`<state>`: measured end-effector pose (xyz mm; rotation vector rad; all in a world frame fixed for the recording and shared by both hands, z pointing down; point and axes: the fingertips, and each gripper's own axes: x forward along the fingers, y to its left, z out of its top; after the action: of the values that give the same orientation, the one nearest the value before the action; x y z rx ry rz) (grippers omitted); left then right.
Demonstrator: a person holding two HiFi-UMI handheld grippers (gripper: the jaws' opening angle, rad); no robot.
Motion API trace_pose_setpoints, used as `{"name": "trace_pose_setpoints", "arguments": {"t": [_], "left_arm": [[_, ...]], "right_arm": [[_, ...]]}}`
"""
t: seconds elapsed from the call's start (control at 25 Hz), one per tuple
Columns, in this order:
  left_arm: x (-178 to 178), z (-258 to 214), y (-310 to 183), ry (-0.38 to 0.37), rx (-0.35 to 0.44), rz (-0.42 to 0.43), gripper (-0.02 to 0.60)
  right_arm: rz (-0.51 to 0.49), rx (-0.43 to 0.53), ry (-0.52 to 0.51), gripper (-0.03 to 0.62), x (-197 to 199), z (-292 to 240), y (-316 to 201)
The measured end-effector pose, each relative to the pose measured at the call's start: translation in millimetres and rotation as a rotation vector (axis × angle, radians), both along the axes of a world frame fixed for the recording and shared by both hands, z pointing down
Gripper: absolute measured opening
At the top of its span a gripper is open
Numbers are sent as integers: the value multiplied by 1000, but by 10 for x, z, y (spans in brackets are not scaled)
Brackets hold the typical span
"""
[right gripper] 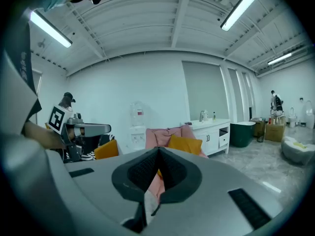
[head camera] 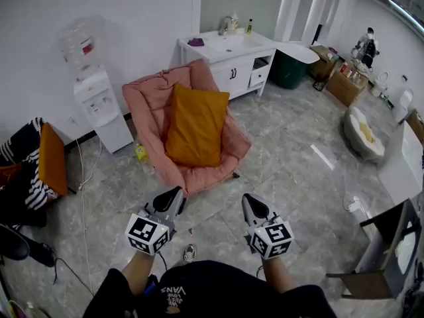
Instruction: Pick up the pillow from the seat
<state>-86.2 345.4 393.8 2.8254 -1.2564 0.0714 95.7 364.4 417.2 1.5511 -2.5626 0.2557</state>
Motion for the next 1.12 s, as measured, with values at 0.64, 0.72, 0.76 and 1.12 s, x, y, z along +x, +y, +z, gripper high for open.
{"name": "trace_pose_setpoints", "arguments": {"t": [0.64,0.72,0.76,1.12], "left_arm": [[-299,69,-589,16,-13,145,270],[-341,95,-670,21,-24,153,270],[-356,109,-703,23,-29,159,270],[-183,197,-1115,28,-57,177,270]], "right_arm": [[73,31,-150,179,-477,-67,-591],[92,24,-160,179,-502,-49,-645],[101,21,-165,179,-509,-43,-665],[134,-5,-174,179,-326,29,-1031]]}}
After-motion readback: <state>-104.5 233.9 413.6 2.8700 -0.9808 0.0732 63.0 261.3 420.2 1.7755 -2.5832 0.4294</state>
